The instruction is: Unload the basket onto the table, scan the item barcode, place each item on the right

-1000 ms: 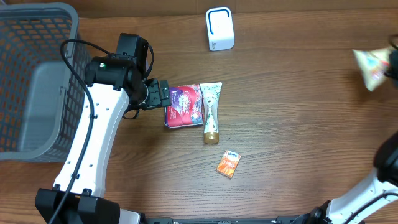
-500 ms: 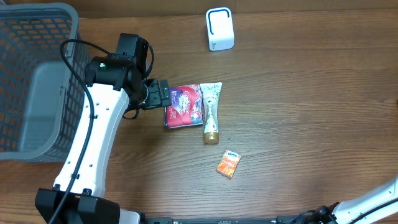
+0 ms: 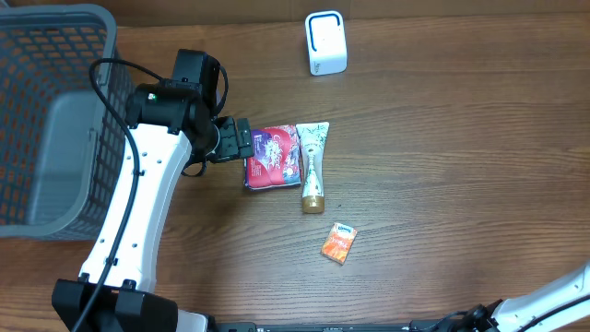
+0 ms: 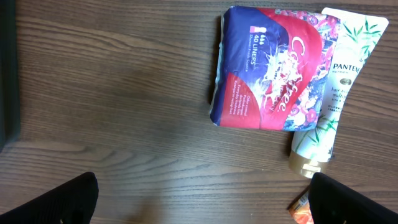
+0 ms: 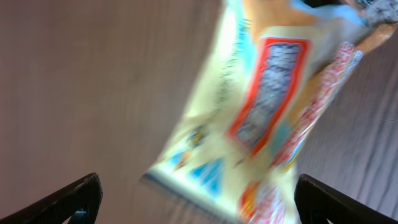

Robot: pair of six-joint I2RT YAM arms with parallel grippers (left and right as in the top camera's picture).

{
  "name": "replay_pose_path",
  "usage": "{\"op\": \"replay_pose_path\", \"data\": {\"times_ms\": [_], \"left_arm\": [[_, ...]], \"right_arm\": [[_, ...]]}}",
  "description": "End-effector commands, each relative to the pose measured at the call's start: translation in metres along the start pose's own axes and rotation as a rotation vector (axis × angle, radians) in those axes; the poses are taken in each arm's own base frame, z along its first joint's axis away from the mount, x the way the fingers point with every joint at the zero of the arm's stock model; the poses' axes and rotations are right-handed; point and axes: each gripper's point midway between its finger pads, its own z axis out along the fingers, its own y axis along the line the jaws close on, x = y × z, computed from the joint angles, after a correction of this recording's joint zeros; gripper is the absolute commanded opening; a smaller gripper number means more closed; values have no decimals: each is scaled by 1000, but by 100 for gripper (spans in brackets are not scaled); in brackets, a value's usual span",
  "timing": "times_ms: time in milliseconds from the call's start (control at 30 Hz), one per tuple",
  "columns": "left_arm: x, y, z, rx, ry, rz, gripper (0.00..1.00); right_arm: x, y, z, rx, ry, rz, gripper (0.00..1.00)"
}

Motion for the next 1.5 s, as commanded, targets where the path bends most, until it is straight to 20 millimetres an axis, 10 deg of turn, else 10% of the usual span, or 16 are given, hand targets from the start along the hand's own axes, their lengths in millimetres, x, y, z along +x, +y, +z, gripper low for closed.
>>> {"op": "replay_pose_path", "data": {"times_ms": [0, 100, 267, 600, 1033, 1233, 1467], "left_arm": [[-2, 0, -2, -5, -12, -8, 100], [-2, 0, -2, -4, -12, -8, 100], [-2, 0, -2, -5, -12, -8, 100], [-2, 0, -2, -4, -12, -8, 100], [-2, 0, -2, -5, -12, -8, 100], [-2, 0, -2, -5, -12, -8, 100], [-2, 0, -2, -5, -12, -8, 100]], "right_arm": [[-7, 73, -110, -347, -36, -65, 100], [37, 117, -170, -640, 135, -125, 100], [112, 149, -206, -821, 395, -236, 100], [318, 195, -207, -718, 640, -777, 100], [544, 199, -215, -558, 699, -1141, 100], [606, 183, -227, -589, 753, -1265, 100], [613, 178, -223, -563, 733, -1289, 100]]}}
